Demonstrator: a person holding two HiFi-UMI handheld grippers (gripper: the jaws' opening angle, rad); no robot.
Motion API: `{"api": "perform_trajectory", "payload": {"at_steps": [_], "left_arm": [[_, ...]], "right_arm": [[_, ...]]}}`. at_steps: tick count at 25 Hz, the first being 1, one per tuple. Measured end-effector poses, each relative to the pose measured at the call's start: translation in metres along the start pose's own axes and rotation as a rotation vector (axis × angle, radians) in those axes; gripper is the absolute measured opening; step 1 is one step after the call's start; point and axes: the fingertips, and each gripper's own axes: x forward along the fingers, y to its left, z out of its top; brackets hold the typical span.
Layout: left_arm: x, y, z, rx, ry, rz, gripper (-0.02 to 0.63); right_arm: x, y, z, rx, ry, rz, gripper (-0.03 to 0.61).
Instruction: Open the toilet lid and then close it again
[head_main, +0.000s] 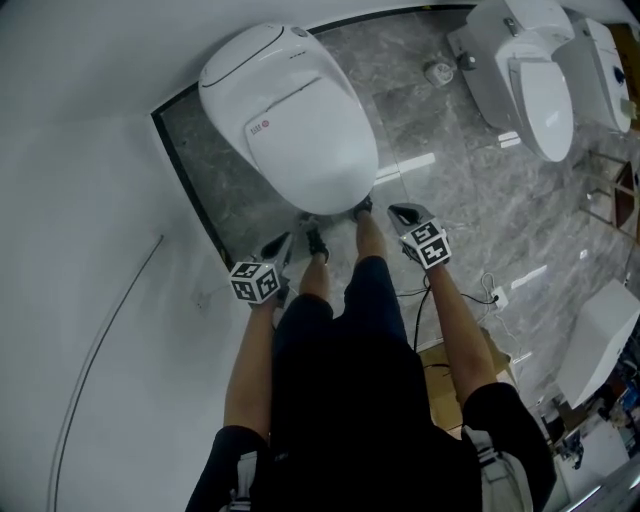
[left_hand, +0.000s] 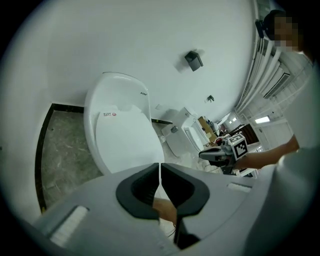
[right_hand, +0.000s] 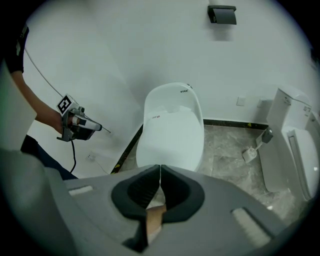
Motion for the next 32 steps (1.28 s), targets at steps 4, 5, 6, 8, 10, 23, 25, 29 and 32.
{"api": "perform_trajectory", "payload": {"at_steps": [4,5,6,8,10,23,25,29,32], "left_arm": [[0.023,0.018,-0.012,-0.048,0.014,0.006,0.021],[0.029,0.024,-0.014,-0.063,0.011,0.009,0.021],[0.034,0.03,-0.017,-0.077,0.007,0.014,0.02],[0.046,0.041,-0.025,-0.101,0.004,0.023,0.021],[0.059,0.048,-0.035,-0.119,0.01,0.025,0.021],[0.122,0.094,-0.089,-0.142,0.106,0.027,0.021],[0.128,0.102,-0.091,-0.165,0.089,0.039,0.023],[0.142,0.118,-0.093,-0.174,0.076,0.064,0.023],[0.149,0.134,-0.099,-0.207,0.073,0.089,0.038]], "right_arm": [[0.026,-0.014,-0.009,0.002,0.017,0.017,0.005],[0.033,-0.017,-0.011,0.003,0.022,0.022,0.005],[0.04,-0.019,-0.014,0.004,0.027,0.028,0.005],[0.055,-0.021,-0.022,0.005,0.038,0.043,0.005],[0.069,-0.02,-0.031,0.005,0.053,0.058,0.005],[0.145,-0.029,-0.079,0.032,0.103,0.097,0.006],[0.155,-0.033,-0.086,0.044,0.107,0.097,0.008],[0.172,-0.046,-0.091,0.094,0.087,0.074,0.04],[0.183,-0.061,-0.089,0.143,0.061,0.027,0.074]]}}
